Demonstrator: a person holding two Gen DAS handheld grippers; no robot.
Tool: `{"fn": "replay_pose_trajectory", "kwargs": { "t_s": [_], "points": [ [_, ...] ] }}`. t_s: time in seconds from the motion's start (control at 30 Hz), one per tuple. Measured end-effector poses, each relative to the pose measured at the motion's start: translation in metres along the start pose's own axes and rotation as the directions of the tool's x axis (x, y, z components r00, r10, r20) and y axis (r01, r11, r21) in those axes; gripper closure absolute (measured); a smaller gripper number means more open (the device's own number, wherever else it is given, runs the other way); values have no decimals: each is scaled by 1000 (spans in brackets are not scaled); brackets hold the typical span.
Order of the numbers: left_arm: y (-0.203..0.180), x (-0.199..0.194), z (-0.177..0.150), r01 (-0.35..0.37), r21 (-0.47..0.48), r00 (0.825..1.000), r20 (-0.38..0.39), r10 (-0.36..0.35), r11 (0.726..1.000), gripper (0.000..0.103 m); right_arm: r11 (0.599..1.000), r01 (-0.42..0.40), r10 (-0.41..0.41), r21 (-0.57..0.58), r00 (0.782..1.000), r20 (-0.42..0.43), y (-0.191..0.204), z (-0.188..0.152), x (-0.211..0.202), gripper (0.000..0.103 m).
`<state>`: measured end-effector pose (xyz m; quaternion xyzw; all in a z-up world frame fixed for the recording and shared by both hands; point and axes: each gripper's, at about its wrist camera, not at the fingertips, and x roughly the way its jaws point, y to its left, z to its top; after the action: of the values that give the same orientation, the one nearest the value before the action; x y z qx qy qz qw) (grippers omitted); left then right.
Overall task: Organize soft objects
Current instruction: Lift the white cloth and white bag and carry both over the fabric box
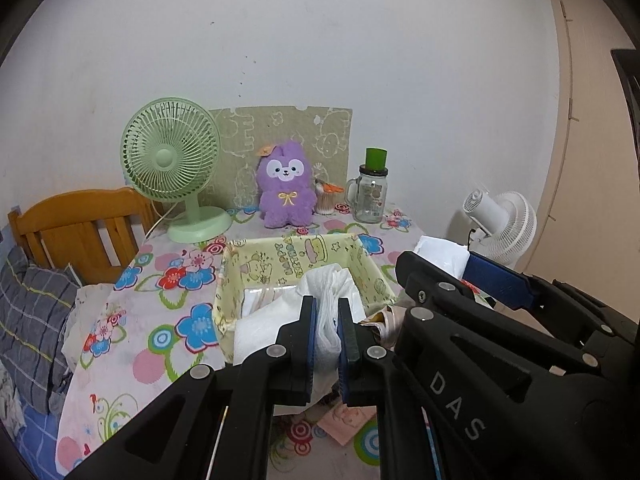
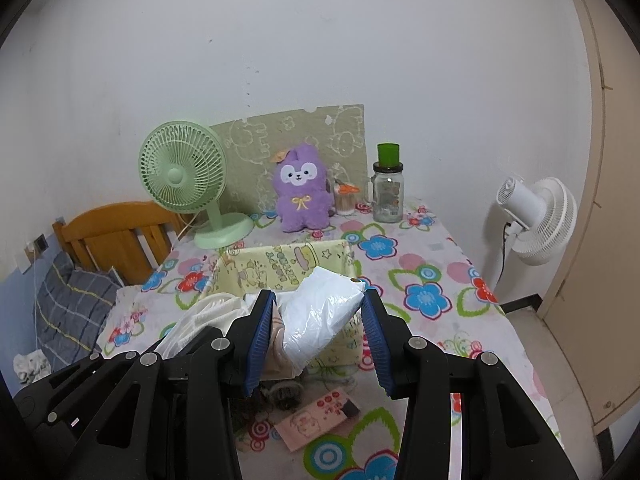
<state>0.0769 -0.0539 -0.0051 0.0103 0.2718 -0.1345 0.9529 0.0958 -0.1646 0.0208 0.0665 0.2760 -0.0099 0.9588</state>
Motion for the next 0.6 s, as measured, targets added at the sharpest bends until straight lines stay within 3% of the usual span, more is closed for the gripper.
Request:
{"fn": "replay_pose_trajectory", "kwargs": {
  "t_s": [0.6],
  "points": [
    [16,50,29,3,-4,1000,-10,-3,1000,96,1000,-3,3,-10,1000,-15,3,32,56,55]
  ]
}}
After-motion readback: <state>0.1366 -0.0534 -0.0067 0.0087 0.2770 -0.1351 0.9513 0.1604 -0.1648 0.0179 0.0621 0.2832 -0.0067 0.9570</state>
